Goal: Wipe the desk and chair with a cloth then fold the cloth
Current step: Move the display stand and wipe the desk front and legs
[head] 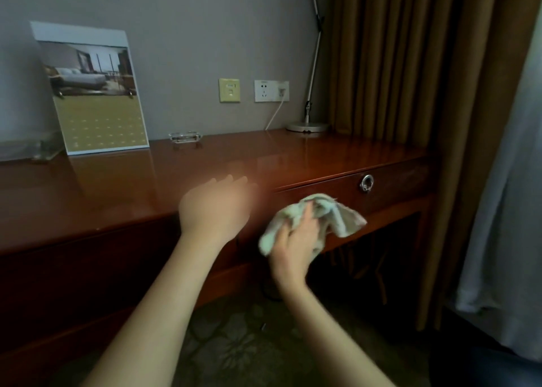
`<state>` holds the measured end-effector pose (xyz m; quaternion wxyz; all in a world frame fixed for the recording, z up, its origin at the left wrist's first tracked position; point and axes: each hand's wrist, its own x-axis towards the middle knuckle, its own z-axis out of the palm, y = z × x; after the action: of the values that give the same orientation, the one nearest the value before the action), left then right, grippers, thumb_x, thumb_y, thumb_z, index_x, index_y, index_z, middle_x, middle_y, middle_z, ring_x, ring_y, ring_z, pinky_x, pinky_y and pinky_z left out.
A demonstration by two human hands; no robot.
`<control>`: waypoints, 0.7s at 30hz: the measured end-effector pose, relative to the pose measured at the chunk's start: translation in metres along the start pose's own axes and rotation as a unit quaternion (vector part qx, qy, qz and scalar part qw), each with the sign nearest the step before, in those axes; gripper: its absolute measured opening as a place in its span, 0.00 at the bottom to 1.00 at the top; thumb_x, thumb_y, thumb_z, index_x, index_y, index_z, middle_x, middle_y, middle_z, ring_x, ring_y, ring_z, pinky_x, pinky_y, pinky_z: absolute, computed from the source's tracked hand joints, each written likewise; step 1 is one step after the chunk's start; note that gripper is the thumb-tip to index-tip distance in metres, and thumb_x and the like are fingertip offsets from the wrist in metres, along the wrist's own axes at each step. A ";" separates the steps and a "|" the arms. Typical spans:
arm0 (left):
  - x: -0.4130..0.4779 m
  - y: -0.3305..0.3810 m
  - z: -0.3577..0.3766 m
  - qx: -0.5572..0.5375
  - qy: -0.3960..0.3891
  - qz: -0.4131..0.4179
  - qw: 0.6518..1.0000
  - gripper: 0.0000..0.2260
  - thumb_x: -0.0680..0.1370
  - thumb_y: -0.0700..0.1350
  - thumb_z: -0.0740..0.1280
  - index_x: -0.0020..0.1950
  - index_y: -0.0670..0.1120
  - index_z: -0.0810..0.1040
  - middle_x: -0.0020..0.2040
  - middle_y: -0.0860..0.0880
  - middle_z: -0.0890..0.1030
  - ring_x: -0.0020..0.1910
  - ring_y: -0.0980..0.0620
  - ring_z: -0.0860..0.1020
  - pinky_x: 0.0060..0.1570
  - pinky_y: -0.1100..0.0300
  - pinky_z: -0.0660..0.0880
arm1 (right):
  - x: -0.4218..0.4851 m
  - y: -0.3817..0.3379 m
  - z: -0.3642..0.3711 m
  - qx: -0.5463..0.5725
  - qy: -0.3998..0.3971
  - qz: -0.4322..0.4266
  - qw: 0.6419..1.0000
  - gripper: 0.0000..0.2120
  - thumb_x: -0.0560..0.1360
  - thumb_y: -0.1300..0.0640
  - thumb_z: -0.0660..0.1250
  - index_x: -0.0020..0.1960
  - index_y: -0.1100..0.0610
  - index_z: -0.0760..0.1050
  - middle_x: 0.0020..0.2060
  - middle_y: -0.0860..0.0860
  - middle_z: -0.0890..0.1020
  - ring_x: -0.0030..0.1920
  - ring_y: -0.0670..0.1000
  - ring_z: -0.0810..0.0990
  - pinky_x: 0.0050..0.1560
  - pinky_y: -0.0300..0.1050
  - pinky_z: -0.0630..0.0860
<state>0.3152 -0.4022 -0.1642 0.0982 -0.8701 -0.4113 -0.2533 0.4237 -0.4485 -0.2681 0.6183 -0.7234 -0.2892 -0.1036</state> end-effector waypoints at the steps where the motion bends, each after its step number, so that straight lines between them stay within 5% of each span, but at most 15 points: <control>1: -0.001 0.000 0.000 -0.005 0.000 -0.003 1.000 0.22 0.81 0.59 0.43 0.72 0.61 0.64 0.73 0.58 0.66 0.72 0.52 0.65 0.63 0.55 0.66 | -0.023 -0.008 0.004 -0.022 -0.062 -0.034 0.997 0.32 0.77 0.50 0.55 0.77 0.56 0.48 0.75 0.56 0.58 0.75 0.54 0.52 0.74 0.47 0.47; 3: -0.002 0.001 -0.001 -0.010 0.002 -0.007 1.000 0.21 0.82 0.57 0.43 0.72 0.61 0.65 0.73 0.58 0.67 0.72 0.52 0.65 0.63 0.56 0.65 | -0.055 -0.021 0.009 -0.060 -0.168 -0.092 0.980 0.35 0.78 0.46 0.53 0.76 0.47 0.35 0.76 0.53 0.55 0.74 0.48 0.51 0.73 0.43 0.47; 6: -0.003 0.002 -0.002 -0.011 0.005 -0.011 1.000 0.21 0.83 0.54 0.43 0.72 0.60 0.65 0.72 0.58 0.67 0.72 0.53 0.65 0.63 0.56 0.66 | -0.052 -0.026 0.008 -0.063 -0.199 -0.049 0.977 0.36 0.79 0.44 0.52 0.65 0.36 0.22 0.68 0.57 0.69 0.64 0.53 0.72 0.65 0.47 0.69; 8: -0.004 0.001 -0.002 -0.009 0.011 -0.011 1.000 0.20 0.83 0.54 0.44 0.72 0.60 0.66 0.72 0.58 0.68 0.72 0.53 0.65 0.62 0.56 0.67 | -0.021 -0.021 0.003 -0.014 -0.124 0.048 0.991 0.35 0.81 0.47 0.53 0.72 0.40 0.28 0.63 0.61 0.73 0.56 0.59 0.78 0.54 0.48 0.75; 11: -0.005 0.000 0.000 -0.001 0.024 -0.006 1.000 0.21 0.83 0.54 0.43 0.72 0.60 0.66 0.71 0.58 0.68 0.71 0.53 0.66 0.60 0.55 0.69 | 0.046 0.005 -0.014 0.022 0.052 0.157 0.986 0.27 0.82 0.56 0.52 0.77 0.58 0.45 0.72 0.63 0.63 0.69 0.61 0.66 0.65 0.48 0.61; 13: -0.005 0.000 0.001 -0.003 0.026 -0.005 1.000 0.21 0.83 0.54 0.43 0.72 0.60 0.66 0.72 0.58 0.68 0.72 0.53 0.66 0.60 0.55 0.69 | 0.097 0.039 -0.025 0.024 0.071 0.200 0.977 0.26 0.81 0.59 0.54 0.76 0.63 0.53 0.71 0.64 0.64 0.69 0.62 0.65 0.68 0.50 0.58; 17: -0.004 0.000 0.003 -0.005 0.038 -0.005 0.999 0.21 0.83 0.53 0.43 0.71 0.60 0.67 0.71 0.57 0.69 0.71 0.52 0.67 0.59 0.55 0.70 | 0.142 0.078 -0.036 -0.009 0.076 0.282 0.956 0.24 0.74 0.45 0.61 0.66 0.56 0.68 0.59 0.58 0.78 0.57 0.58 0.79 0.60 0.52 0.74; 21: -0.003 0.004 0.004 0.000 0.056 -0.019 0.998 0.21 0.83 0.52 0.45 0.69 0.59 0.71 0.67 0.56 0.74 0.68 0.51 0.71 0.53 0.56 0.71 | 0.075 0.031 -0.022 -0.008 0.061 0.202 0.978 0.25 0.81 0.64 0.51 0.76 0.63 0.49 0.75 0.61 0.58 0.75 0.57 0.56 0.74 0.45 0.46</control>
<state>0.3181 -0.4048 -0.1690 0.1164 -0.8465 -0.4219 -0.3030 0.5058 -0.4495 -0.2512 0.6373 -0.7640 -0.0981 -0.0233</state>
